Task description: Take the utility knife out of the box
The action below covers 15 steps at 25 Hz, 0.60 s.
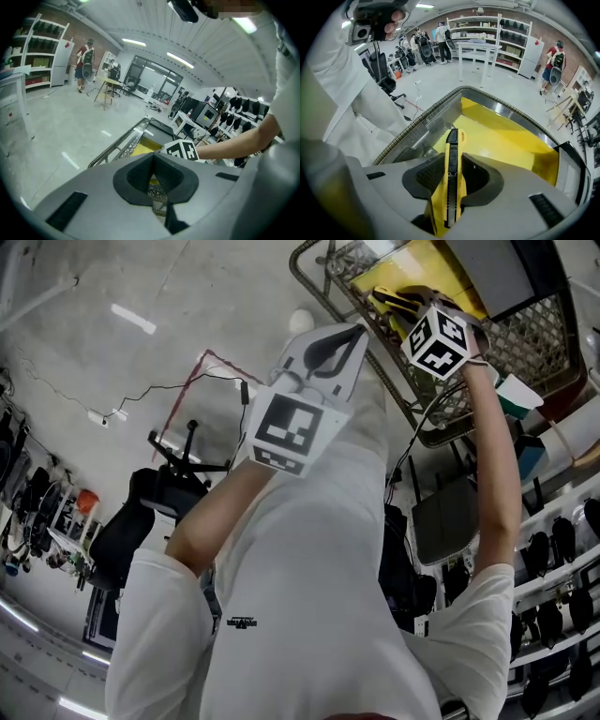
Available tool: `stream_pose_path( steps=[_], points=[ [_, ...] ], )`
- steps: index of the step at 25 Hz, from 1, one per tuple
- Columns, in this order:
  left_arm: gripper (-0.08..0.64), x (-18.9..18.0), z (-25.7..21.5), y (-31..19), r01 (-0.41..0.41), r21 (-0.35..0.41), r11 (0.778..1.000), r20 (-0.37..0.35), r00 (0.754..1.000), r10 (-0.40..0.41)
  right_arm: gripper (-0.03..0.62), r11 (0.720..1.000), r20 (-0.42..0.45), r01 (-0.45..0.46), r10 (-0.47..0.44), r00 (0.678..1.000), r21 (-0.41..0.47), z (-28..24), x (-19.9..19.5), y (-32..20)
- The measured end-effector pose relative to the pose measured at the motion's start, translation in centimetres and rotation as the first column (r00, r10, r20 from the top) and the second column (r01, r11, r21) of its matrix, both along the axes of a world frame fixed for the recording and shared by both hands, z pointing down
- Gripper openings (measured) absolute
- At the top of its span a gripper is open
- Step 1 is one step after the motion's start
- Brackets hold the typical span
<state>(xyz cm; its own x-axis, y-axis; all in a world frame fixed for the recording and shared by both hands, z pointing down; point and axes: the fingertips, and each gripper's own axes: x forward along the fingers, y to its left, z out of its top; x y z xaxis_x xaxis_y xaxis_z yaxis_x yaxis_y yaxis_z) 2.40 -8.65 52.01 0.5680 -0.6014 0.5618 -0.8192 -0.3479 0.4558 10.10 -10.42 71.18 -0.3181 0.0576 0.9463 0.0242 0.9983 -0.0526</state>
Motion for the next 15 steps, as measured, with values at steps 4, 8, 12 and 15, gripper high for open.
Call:
stream_pose_path(
  steps=[4, 8, 12, 15],
  points=[
    [0.002, -0.6, -0.5, 0.1, 0.002, 0.01, 1.0, 0.004, 1.0, -0.002, 0.104, 1.0, -0.009, 0.008, -0.007, 1.0, 0.018, -0.2, 0.0, 0.0],
    [0.002, -0.8, -1.2, 0.5, -0.012, 0.023, 1.0, 0.012, 1.0, 0.012, 0.103, 0.999, 0.004, -0.009, 0.008, 1.0, 0.041, -1.5, -0.1, 0.0],
    [0.002, -1.2, -2.4, 0.6, -0.024, 0.045, 0.999, 0.019, 1.0, 0.023, 0.103, 0.995, 0.045, -0.065, 0.062, 0.997, 0.074, -3.8, -0.1, -0.3],
    [0.002, -1.4, -3.8, 0.3, -0.036, 0.067, 0.997, 0.019, 0.999, 0.035, 0.103, 0.988, 0.088, -0.126, 0.118, 0.989, 0.093, -6.1, -0.1, -1.0]
  ],
)
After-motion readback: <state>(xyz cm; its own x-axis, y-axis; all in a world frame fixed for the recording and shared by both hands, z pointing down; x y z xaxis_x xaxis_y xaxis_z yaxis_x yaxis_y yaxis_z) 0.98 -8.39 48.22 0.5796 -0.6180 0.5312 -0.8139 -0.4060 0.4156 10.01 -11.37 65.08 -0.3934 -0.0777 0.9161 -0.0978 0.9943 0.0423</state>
